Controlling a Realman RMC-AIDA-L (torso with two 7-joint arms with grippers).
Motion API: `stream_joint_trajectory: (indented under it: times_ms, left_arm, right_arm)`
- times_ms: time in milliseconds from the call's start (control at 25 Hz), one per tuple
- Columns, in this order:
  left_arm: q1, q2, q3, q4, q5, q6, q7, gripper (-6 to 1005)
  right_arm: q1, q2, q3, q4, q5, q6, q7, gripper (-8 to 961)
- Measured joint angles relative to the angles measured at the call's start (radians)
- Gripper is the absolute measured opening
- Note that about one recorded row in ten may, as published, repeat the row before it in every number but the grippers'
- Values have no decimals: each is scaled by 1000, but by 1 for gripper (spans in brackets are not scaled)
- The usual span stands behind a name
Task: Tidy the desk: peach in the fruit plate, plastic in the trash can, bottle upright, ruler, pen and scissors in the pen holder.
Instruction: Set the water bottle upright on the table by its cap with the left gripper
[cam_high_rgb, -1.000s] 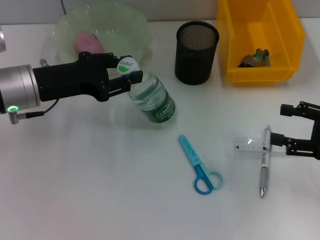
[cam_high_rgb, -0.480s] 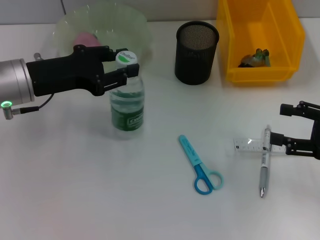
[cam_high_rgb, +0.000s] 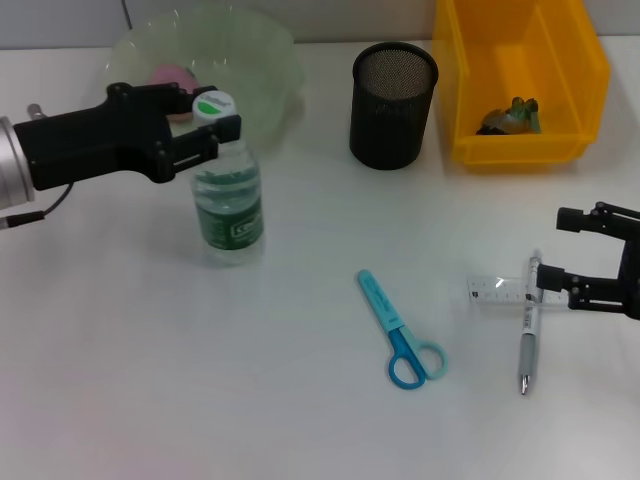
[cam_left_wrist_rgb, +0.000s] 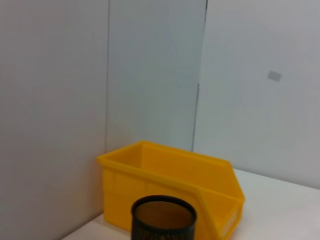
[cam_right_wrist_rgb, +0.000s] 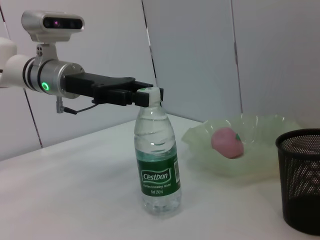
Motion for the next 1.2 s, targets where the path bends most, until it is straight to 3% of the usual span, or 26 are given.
stream_joint_trajectory:
  times_ms: [760, 1200]
  left_arm:
    - [42, -1, -153, 5, 0, -141, 16, 440]
    - [47, -3, -159, 0, -4, -191, 17, 442]
  right_arm:
    - [8, 4, 0, 0, 2, -5, 3, 829]
    - [7, 4, 0, 0, 3, -5, 3, 828]
